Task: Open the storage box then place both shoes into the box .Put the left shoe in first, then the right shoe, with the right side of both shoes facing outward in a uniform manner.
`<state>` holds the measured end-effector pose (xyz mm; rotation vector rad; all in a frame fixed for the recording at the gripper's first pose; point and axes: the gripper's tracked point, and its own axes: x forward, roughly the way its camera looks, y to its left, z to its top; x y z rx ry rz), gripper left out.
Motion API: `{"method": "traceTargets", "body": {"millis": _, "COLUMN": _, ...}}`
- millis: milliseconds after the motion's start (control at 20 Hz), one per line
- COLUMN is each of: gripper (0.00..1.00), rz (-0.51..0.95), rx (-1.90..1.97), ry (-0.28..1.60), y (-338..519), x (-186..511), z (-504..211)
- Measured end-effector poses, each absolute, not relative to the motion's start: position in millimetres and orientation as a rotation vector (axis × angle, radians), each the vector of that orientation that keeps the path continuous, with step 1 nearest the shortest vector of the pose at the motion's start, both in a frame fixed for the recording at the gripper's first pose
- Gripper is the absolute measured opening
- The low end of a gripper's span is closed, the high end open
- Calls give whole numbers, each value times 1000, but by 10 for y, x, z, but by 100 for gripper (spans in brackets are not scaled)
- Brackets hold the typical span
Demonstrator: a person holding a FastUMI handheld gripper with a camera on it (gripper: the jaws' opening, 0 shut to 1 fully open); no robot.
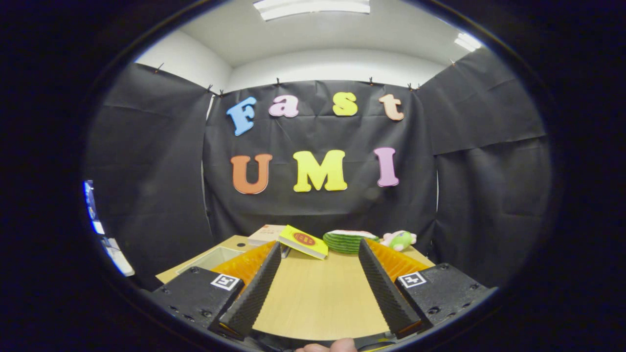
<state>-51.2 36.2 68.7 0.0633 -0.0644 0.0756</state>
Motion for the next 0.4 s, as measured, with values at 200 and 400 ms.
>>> {"method": "traceTargets", "body": {"millis": 200, "gripper": 100, "rz": 60, "rx": 59, "ry": -75, "y": 358, "x": -512, "z": 700}}
{"method": "traceTargets", "body": {"millis": 400, "gripper": 100, "rz": 70, "rx": 57, "ry": -57, "y": 417, "x": -480, "z": 661}}
